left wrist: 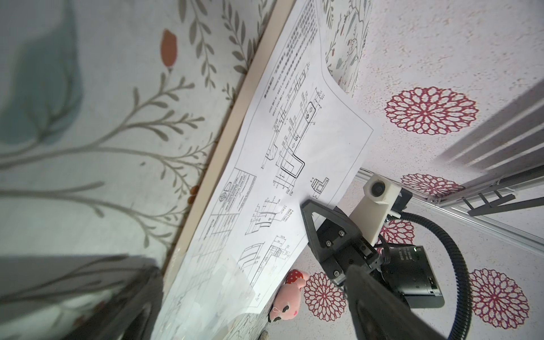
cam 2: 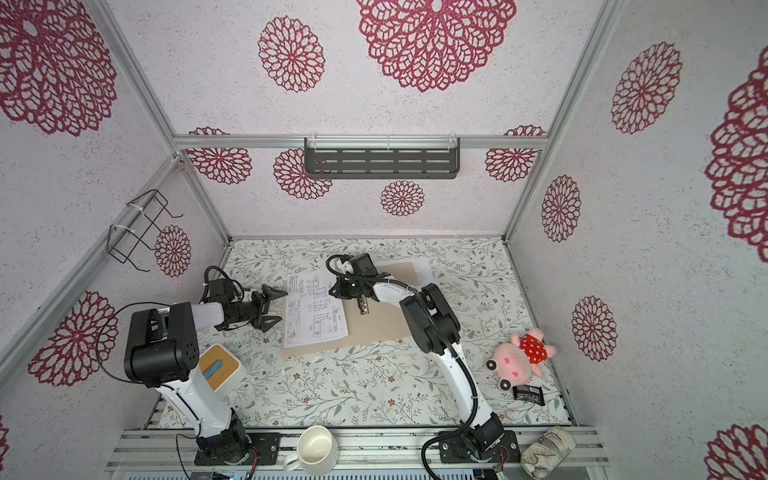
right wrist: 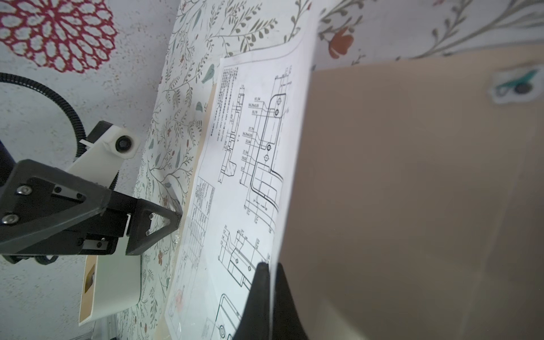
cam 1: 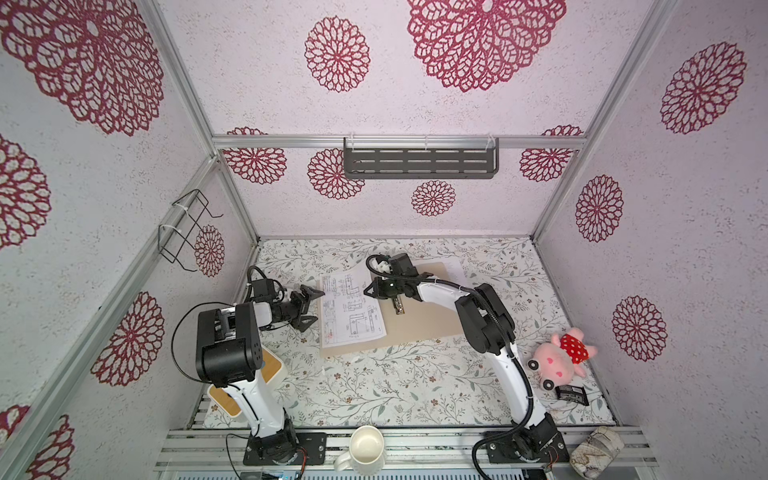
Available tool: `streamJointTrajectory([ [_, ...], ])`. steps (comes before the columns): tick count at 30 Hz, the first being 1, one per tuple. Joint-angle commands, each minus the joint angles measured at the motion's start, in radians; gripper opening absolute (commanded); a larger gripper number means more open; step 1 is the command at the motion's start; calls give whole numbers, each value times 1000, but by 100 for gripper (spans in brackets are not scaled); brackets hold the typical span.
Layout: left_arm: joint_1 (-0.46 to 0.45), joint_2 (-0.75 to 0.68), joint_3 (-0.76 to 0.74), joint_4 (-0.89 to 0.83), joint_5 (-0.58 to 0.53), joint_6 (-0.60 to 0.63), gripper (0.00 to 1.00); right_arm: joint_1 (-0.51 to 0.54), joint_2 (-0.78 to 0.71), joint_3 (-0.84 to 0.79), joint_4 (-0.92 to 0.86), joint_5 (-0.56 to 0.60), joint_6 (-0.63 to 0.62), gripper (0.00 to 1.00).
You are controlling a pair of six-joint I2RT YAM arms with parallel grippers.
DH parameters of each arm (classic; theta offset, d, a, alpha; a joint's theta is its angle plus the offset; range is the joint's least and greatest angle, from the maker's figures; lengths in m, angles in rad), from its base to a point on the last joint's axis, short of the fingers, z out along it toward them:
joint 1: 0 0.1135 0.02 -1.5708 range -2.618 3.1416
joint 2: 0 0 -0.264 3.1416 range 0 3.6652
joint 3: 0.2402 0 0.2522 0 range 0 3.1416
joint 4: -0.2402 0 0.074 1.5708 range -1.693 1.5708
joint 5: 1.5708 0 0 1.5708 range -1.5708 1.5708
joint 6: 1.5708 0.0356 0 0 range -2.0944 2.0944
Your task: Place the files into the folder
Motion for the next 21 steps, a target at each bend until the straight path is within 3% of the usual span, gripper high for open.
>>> streamJointTrajectory([
  [1,-13,36,7,-3,-25,0,100,0,2,37,-31,21,9,5],
  [2,-13,37,9,-3,-25,0,100,0,3,39,-37,23,19,13],
  [6,-16,39,10,-3,-26,-2,100,0,10,54,-60,17,52,18],
  [17,-16,33,-3,1,-30,-3,100,1,18,89,-134,-49,39,18],
  [21,-20,33,-4,5,-32,-8,100,0,25,114,-175,-59,11,12],
])
